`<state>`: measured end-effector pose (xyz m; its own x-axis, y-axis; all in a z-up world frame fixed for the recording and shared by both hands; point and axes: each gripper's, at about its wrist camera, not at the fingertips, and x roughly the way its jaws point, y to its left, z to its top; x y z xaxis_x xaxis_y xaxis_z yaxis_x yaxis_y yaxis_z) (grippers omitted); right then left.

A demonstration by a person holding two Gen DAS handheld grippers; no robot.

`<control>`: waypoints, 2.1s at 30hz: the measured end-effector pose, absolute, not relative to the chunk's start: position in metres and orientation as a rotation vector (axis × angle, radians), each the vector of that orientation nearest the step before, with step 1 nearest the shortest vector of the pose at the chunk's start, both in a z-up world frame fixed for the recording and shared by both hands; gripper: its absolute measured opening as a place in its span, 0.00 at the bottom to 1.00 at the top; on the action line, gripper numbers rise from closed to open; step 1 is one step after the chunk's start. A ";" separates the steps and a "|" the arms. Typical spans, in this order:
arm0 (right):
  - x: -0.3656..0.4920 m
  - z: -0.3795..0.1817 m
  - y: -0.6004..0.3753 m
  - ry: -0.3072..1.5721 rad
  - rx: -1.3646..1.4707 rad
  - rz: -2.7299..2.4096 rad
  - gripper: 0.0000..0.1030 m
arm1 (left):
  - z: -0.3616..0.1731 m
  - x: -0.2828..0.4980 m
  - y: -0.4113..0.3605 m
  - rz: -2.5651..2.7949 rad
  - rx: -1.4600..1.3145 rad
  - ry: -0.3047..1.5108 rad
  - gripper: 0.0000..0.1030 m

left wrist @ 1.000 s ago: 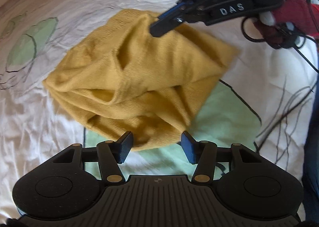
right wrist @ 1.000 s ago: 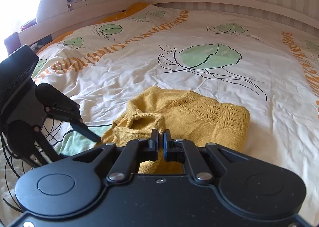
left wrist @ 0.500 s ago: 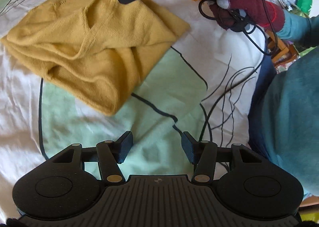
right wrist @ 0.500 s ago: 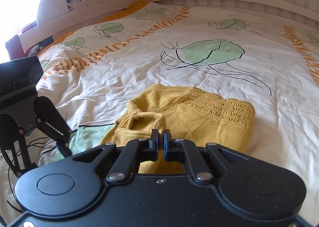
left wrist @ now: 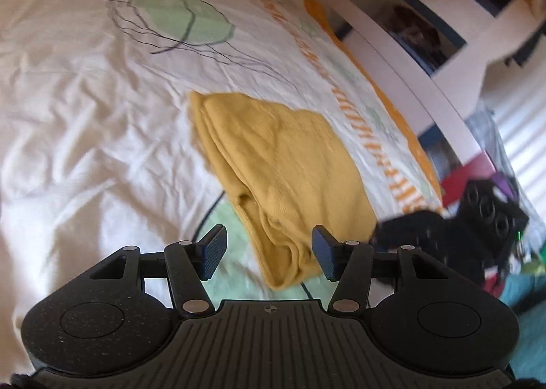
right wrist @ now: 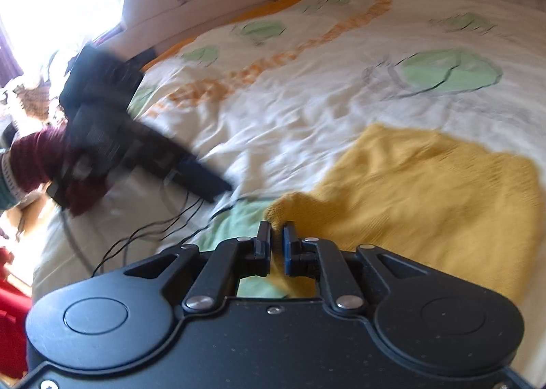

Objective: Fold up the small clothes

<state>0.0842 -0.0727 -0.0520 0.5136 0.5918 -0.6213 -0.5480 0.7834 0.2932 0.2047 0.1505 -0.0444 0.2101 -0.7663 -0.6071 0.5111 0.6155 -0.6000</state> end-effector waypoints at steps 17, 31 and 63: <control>0.081 -0.034 -0.157 0.736 0.105 0.454 0.45 | -0.027 0.173 0.052 -0.737 -0.203 0.977 0.52; 0.079 -0.045 -0.178 0.745 0.185 0.425 0.45 | -0.074 0.175 0.068 -0.703 -0.412 1.162 0.52; 0.197 -0.078 -0.218 0.748 0.195 0.264 0.48 | -0.064 0.177 0.085 -0.588 -0.389 1.025 0.63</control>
<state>0.1973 -0.2176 -0.0783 0.7025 0.3048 -0.6431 -0.1668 0.9490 0.2676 0.1767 0.0854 -0.0639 0.3876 -0.6228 -0.6796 0.2730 0.7817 -0.5607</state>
